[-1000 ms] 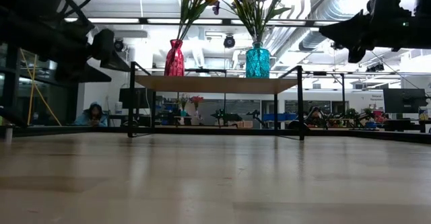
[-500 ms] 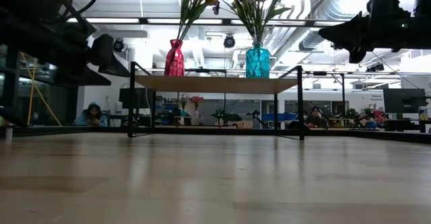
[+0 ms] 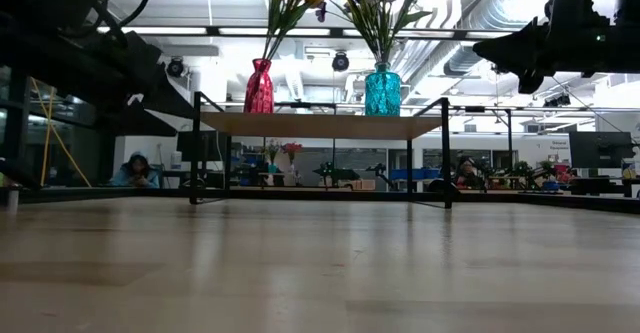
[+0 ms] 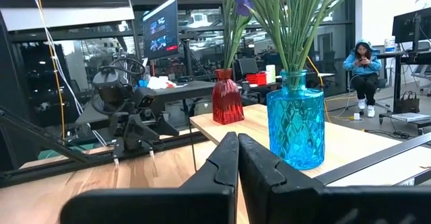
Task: Pick and place flowers into a vace then onto a shelf
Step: Return to home position
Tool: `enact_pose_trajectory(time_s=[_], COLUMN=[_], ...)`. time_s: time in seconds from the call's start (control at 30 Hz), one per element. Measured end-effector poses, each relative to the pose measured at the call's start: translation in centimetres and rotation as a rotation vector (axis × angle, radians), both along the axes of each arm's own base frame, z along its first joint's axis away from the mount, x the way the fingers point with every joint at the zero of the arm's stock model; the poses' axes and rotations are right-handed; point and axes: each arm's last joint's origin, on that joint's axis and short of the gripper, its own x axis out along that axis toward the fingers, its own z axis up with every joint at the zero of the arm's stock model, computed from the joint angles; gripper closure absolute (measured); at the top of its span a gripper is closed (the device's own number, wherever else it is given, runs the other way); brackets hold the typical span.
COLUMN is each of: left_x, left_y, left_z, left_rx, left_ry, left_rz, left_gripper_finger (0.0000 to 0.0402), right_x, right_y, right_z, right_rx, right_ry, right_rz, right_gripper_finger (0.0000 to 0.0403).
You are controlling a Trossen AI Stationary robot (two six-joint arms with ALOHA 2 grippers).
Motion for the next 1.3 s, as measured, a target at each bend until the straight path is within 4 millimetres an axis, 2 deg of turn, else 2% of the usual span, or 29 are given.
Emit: enact_pose_trajectory(time_s=[0.3,0.7,0.87,1.03,1.3], left_x=[-0.3,-2.0,-2.9,-3.5,-4.0], left_y=[-0.1,0.2,0.3,0.4,0.4], left_z=[0.6,2.9,1.1,-0.3,0.5], left_rx=[-0.024,-0.048,-0.061,-0.048,-0.052], left_ry=[-0.047,-0.271,-0.375,-0.225,-0.322], left_rz=[-0.042,-0.043,-0.042,-0.04,-0.04], left_gripper_finger=[0.0009,0.0009,0.0009,0.0009,0.0009], right_x=[-0.6,-2.0,-2.4,-2.8,-2.8], right_y=[0.1,0.5,0.6,0.7,0.7], right_z=[0.6,1.9,2.2,2.4,2.4], right_rx=[-0.016,-0.054,-0.064,-0.072,-0.072], right_ry=[-0.063,-0.213,-0.254,-0.287,-0.288], right_rz=[0.0,0.0,0.0,0.0,0.0], right_gripper_finger=[0.0401,0.04,0.04,0.0399,0.0402])
